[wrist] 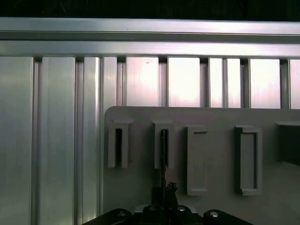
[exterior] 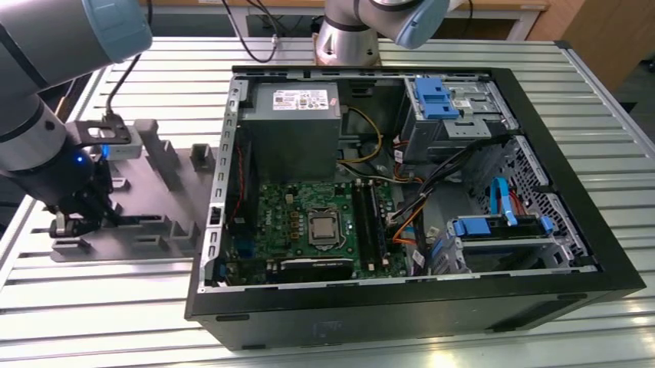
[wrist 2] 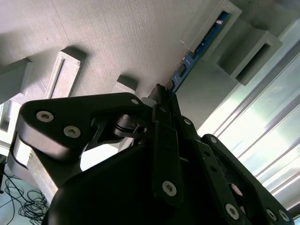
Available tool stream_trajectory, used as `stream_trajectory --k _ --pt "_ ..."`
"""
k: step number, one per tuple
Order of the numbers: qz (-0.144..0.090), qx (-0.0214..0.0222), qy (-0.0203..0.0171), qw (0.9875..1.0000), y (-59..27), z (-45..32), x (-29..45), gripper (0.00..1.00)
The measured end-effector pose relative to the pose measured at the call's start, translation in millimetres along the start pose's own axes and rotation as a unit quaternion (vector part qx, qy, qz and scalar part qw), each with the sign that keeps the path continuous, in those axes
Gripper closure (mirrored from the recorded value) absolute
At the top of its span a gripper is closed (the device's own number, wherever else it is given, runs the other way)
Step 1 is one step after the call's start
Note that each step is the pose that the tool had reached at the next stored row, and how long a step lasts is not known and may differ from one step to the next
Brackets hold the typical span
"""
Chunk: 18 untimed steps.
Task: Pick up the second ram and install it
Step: 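Pick up the second ram and move it above second insertion slot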
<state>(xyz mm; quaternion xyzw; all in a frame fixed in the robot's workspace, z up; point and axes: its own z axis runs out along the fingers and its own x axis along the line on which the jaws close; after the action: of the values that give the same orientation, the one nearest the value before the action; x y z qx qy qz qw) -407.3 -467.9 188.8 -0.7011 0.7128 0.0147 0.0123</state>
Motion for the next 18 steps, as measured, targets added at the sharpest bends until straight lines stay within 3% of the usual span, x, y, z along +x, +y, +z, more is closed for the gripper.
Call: stream_trajectory --k 8,18 --pt "0.0 0.0 0.0 1.0 0.0 -8.6 -0.3 0.86" --pt "0.0 0.0 0.0 1.0 0.1 -28.4 -1.1 0.86"
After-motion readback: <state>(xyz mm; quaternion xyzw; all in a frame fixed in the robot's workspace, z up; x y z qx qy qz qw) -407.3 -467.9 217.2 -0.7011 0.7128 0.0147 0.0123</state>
